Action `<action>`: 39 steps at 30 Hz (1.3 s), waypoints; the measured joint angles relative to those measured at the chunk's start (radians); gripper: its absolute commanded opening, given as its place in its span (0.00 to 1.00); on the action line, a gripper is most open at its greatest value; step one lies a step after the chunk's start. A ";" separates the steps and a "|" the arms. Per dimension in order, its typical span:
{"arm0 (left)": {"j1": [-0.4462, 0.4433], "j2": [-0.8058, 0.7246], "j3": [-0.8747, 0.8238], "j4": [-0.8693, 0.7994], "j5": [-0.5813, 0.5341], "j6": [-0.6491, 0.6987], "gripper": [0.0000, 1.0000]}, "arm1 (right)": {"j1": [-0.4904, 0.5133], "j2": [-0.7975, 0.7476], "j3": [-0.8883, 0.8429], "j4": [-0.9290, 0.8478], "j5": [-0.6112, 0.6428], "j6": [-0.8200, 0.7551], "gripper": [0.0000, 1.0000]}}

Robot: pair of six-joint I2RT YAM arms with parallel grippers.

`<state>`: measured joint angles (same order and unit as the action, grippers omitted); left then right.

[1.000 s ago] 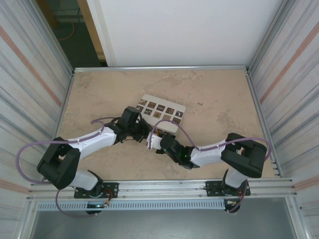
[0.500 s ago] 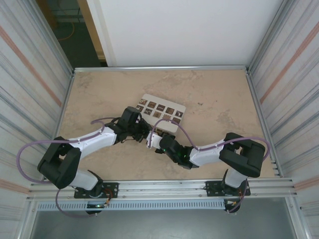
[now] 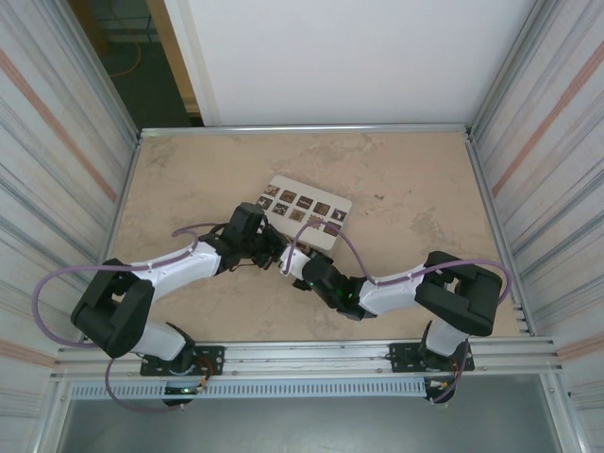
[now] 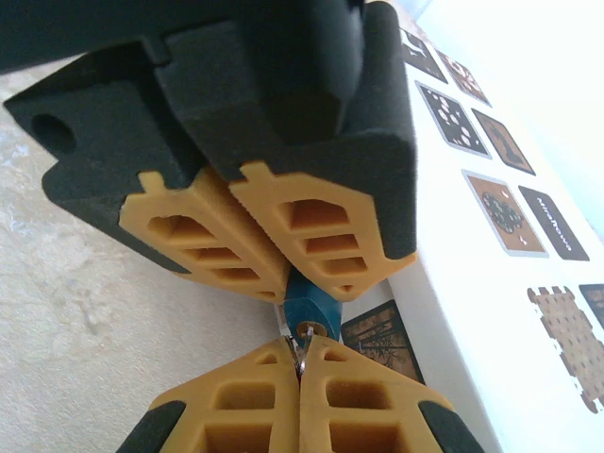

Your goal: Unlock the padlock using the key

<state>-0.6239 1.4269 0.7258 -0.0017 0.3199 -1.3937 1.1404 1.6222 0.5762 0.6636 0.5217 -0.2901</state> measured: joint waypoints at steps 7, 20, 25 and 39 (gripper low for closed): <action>-0.003 0.000 -0.002 0.027 0.003 -0.018 0.00 | -0.045 -0.054 0.010 -0.083 -0.092 0.193 0.00; -0.027 0.014 -0.002 0.088 0.003 -0.045 0.00 | -0.150 -0.163 0.040 -0.288 -0.315 0.669 0.00; -0.033 0.021 -0.002 0.101 -0.001 -0.048 0.00 | -0.180 -0.170 0.043 -0.312 -0.378 0.815 0.00; -0.069 0.044 -0.017 0.137 -0.039 -0.078 0.01 | -0.212 -0.184 0.027 -0.342 -0.451 0.972 0.00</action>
<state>-0.6933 1.4708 0.7090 0.1356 0.2810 -1.4715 0.9287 1.4384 0.6037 0.3214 0.0708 0.6819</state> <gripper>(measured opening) 0.101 0.060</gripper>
